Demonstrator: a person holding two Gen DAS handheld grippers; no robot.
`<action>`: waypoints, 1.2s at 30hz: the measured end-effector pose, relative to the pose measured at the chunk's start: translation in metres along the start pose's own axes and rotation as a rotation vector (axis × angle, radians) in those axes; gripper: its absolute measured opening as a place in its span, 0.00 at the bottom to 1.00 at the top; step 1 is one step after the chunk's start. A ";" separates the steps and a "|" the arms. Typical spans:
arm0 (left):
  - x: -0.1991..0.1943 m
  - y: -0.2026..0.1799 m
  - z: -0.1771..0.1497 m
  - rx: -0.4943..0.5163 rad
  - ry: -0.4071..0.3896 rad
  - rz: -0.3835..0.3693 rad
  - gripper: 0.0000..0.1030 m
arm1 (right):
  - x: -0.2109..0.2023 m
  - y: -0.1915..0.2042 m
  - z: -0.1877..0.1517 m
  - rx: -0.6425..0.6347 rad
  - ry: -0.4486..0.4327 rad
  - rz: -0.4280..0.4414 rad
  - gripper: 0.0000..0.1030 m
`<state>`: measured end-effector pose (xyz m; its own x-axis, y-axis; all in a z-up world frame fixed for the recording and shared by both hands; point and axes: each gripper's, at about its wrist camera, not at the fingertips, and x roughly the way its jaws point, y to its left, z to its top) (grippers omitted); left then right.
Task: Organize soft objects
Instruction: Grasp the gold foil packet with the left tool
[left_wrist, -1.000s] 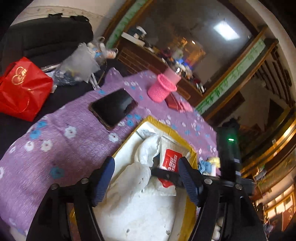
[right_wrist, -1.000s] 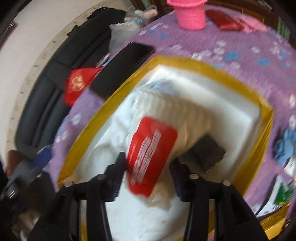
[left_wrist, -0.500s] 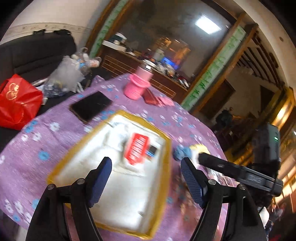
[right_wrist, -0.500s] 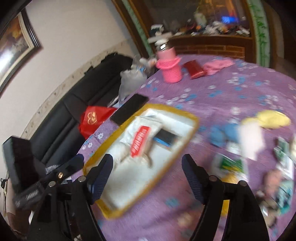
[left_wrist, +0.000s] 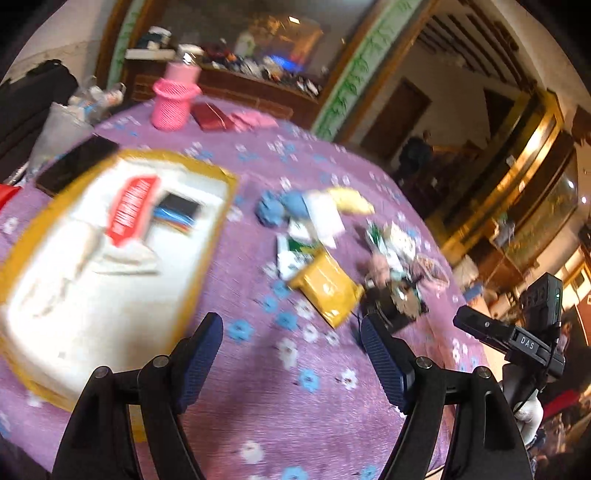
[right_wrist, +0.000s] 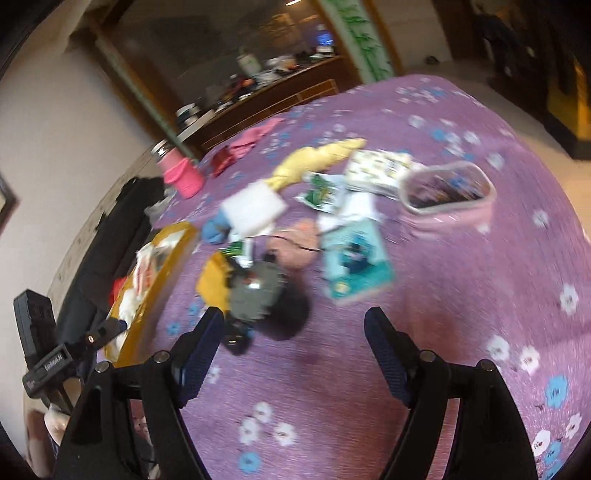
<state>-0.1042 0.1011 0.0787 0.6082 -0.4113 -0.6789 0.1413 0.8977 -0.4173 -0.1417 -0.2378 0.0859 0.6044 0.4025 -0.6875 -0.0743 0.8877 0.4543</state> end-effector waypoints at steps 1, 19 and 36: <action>0.003 -0.003 -0.002 0.003 0.012 0.002 0.78 | -0.001 -0.006 -0.001 0.011 -0.007 -0.002 0.75; 0.096 -0.024 0.019 -0.162 0.157 0.070 0.78 | 0.029 -0.053 0.021 0.096 -0.109 0.027 0.75; 0.139 -0.060 0.030 0.062 0.113 0.173 0.59 | 0.037 -0.061 0.018 0.131 -0.078 0.057 0.75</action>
<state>-0.0046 -0.0051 0.0274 0.5368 -0.2625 -0.8018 0.0924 0.9629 -0.2534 -0.1001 -0.2811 0.0427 0.6623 0.4280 -0.6149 -0.0088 0.8252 0.5648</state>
